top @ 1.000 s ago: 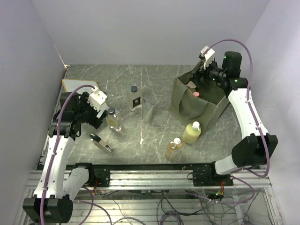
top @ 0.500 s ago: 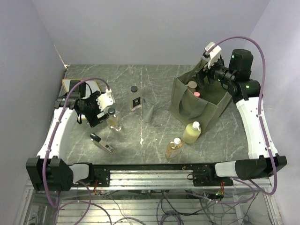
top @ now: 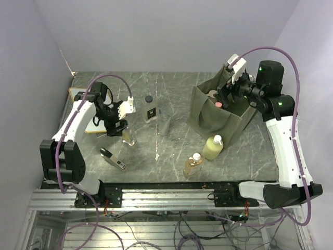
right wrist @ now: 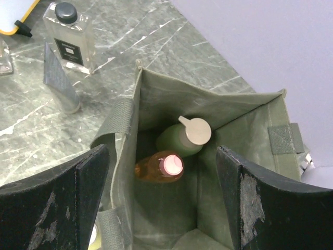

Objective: Place the personal care products into the canvas bag
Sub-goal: Move the care product at the center of the board.

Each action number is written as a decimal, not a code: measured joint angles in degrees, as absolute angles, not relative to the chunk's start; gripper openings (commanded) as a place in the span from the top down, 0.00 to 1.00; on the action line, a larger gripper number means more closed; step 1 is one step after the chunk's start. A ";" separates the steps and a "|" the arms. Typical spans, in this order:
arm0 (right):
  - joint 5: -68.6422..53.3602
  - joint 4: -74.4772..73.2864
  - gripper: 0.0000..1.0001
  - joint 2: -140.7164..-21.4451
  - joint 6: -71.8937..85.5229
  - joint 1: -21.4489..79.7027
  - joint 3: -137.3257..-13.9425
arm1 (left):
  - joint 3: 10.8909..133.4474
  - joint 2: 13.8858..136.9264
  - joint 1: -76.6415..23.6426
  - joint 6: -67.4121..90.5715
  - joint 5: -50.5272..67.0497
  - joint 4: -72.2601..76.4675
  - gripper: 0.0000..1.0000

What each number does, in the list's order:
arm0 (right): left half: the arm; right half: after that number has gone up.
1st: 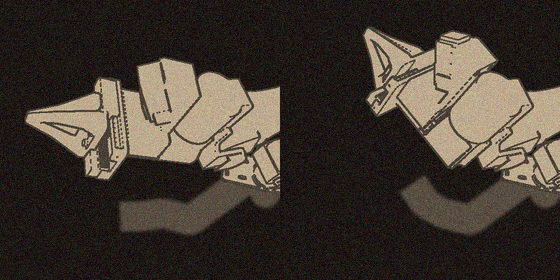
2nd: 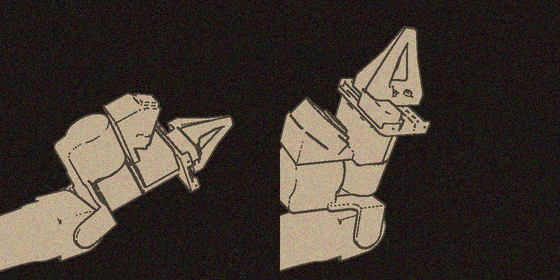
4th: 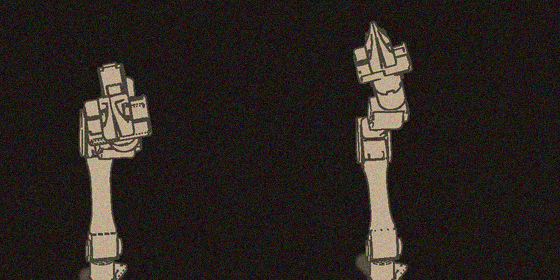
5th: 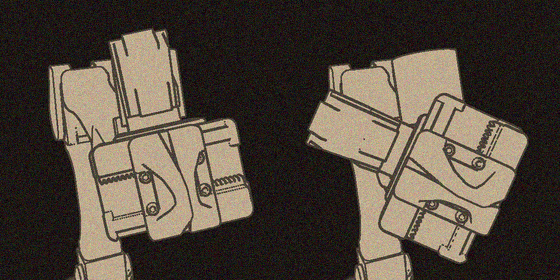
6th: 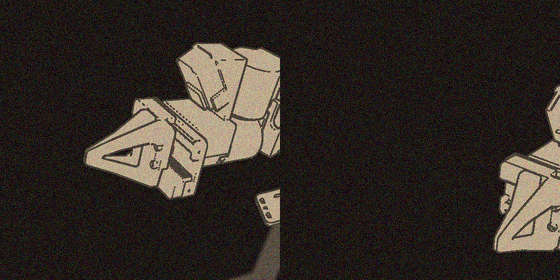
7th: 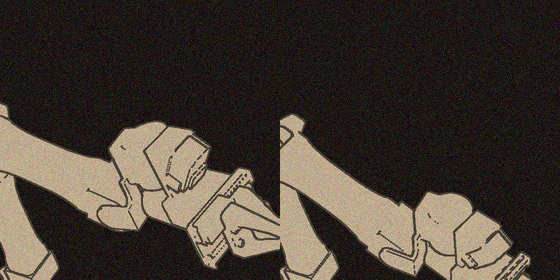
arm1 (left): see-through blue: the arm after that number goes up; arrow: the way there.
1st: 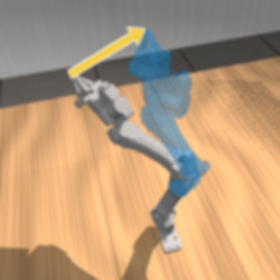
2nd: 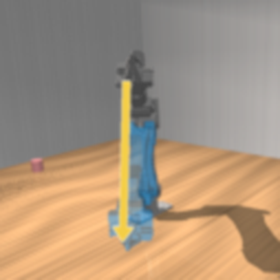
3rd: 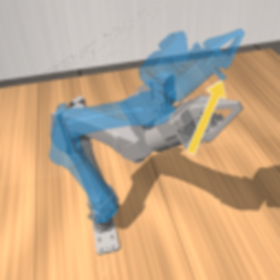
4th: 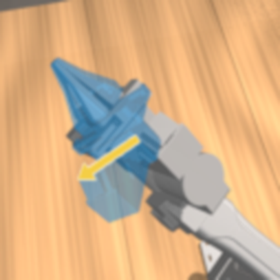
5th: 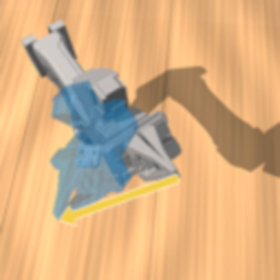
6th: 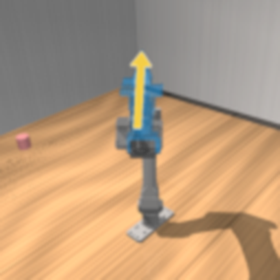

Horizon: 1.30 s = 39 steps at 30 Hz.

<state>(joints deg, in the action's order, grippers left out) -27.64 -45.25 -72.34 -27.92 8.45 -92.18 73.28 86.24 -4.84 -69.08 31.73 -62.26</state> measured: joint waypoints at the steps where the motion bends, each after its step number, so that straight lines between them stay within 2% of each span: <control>1: -27.75 -45.54 0.18 -72.12 -27.88 8.49 -92.18 | 73.41 87.00 -5.30 -69.25 32.16 -62.65 0.17; 5: -29.56 -46.85 0.20 -72.03 -27.00 8.97 -92.25 | 73.45 88.12 -6.57 -69.32 33.95 -62.61 0.34; 12: -36.64 -47.53 0.21 -71.90 -26.98 11.44 -91.24 | 67.05 81.67 -10.24 -62.83 35.31 -56.71 0.53; 19: -41.30 -48.36 0.23 -72.49 -29.61 16.23 -91.15 | 56.84 71.55 -16.88 -50.48 36.32 -46.59 0.66; 23: -41.80 -48.31 0.25 -74.11 -30.61 18.74 -91.00 | 51.99 67.75 -20.43 -40.71 35.75 -37.65 0.77; 31: -41.69 -48.27 0.26 -77.12 -33.15 24.73 -86.96 | 44.64 64.18 -27.07 -26.33 33.10 -21.32 0.87; 34: -41.43 -48.21 0.26 -78.43 -34.39 27.05 -85.89 | 44.18 64.69 -28.18 -23.09 32.53 -18.63 0.88; 39: -40.93 -46.02 0.27 -80.03 -34.70 31.83 -83.11 | 44.16 65.39 -29.47 -19.70 31.48 -16.91 0.71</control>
